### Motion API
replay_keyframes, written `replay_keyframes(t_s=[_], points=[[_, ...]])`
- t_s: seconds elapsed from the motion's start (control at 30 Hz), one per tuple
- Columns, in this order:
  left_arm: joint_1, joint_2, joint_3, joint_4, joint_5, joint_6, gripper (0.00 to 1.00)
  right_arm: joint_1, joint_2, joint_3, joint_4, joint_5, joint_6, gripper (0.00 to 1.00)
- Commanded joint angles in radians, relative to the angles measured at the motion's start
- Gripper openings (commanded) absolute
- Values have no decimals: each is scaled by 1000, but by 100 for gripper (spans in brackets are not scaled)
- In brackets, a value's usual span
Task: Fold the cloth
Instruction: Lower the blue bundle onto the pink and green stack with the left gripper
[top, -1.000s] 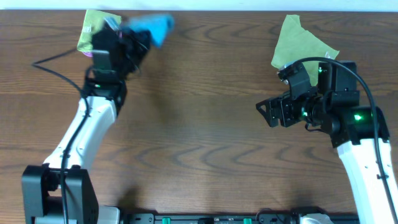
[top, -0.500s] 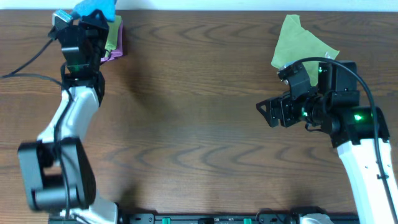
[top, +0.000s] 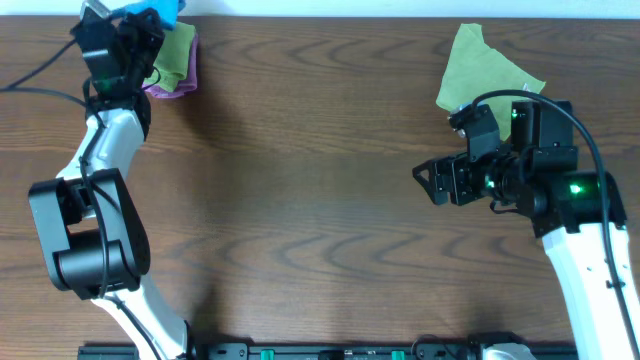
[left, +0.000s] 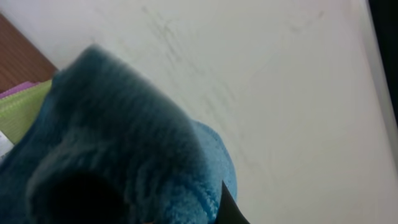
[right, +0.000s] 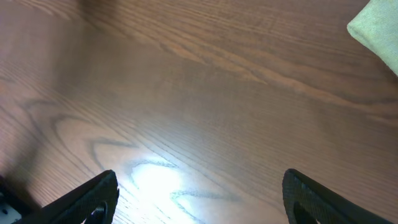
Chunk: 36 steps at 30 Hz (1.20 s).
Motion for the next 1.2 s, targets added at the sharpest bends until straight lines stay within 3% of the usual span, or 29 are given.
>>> replay_keyframes(t_s=[0.0,0.13,0.33,0.43,0.7,1.1,1.13,1.17], points=[[3,9,84,-57,2,159,6,-6,-10,-2,4,-17,24,84],[3,13,122,-138,-31,322,5,-6,-9,-2,5,-17,24,84],[9,73,125,-120,-23,385,5,-6,-9,-2,11,-3,54,84],[9,127,140,-74,50,396,6,-6,-9,-2,8,-3,61,84],[9,191,177,-78,56,395,6,-6,-9,-2,-13,2,91,82],[9,191,177,-272,-53,393,6,-6,-9,-2,5,5,113,82],[9,191,177,-280,-54,393,11,-6,-9,-2,6,5,113,82],[9,191,177,-286,-55,393,27,-6,-9,-2,8,5,113,82]])
